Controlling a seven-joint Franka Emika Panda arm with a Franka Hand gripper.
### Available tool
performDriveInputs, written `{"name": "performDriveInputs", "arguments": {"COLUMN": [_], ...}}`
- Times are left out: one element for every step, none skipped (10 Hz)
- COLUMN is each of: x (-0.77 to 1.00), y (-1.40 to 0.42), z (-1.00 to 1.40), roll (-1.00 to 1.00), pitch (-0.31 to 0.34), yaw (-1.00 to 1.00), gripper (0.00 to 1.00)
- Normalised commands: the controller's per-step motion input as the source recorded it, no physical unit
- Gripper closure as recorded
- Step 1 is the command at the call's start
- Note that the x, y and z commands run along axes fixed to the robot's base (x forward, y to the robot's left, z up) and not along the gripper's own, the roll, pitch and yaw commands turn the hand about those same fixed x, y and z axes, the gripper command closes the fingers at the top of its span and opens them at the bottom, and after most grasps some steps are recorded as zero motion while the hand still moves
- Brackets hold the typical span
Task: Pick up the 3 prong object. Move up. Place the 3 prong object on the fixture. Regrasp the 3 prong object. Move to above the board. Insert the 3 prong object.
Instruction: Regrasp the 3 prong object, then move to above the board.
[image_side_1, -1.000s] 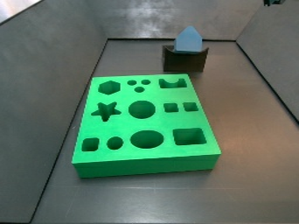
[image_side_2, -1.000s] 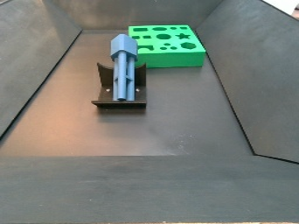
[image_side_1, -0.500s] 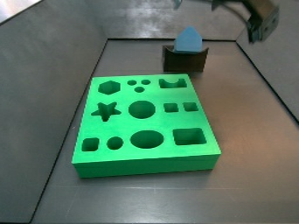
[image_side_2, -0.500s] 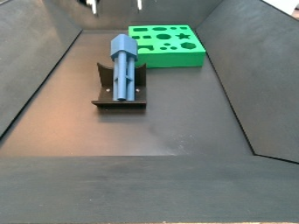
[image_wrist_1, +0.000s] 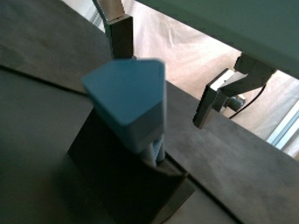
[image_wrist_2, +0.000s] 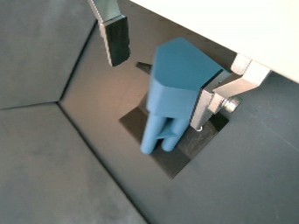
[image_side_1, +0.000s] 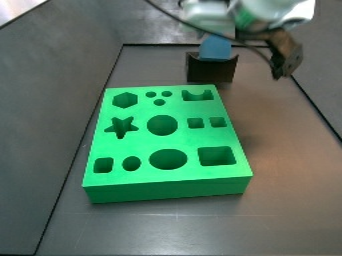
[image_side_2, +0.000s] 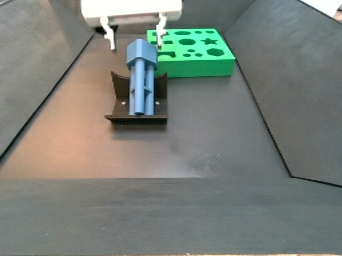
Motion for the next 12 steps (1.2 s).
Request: {"name": "performDriveInputs", "arguments": {"x": [0.07,0.07,0.07,0.0,-0.16,-0.17,-0.16,-0.16,-0.15,-0.15,-0.14,-0.14], "y": [0.01,0.01,0.0,0.0,-0.07,-0.07,-0.06,-0.05,-0.05,-0.04,-0.04,-0.04], "z": [-0.73,-0.52,-0.36,0.0,1.0,1.0,1.0,1.0,1.0,1.0,1.0,1.0], "roll": [0.06,0.06,0.06,0.0,0.02,0.01,-0.01,-0.04,-0.06,-0.08,-0.08,-0.08], "pitch": [-0.03,-0.008,0.006,0.0,-0.049,-0.046,-0.037,0.009,0.036,0.083,0.107,0.126], "yaw": [-0.04,-0.03,-0.02,0.0,-0.21,-0.19,-0.18,-0.16,-0.15,-0.11,-0.08,-0.04], "gripper": [0.0,0.0,0.0,1.0,1.0,1.0,1.0,1.0,1.0,1.0,1.0,1.0]}}
